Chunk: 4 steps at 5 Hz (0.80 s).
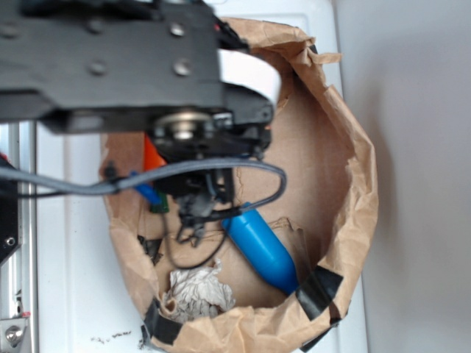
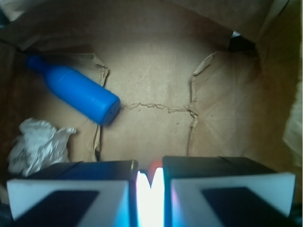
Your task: Grab the carrot.
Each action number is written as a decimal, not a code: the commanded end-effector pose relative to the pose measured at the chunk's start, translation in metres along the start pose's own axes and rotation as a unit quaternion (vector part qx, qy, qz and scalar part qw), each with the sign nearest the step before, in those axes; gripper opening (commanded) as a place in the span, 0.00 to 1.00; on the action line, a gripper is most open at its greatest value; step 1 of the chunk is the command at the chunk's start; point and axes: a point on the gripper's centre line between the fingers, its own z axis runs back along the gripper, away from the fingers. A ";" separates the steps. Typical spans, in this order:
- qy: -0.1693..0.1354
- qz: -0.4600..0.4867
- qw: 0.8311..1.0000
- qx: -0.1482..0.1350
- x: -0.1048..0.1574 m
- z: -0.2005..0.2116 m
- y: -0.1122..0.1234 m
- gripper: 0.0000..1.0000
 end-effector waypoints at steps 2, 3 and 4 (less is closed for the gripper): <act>-0.001 0.100 0.995 0.013 0.014 -0.012 0.025 1.00; 0.004 0.106 0.994 0.010 0.021 -0.026 0.030 1.00; -0.029 0.005 0.999 0.013 0.013 -0.042 0.025 1.00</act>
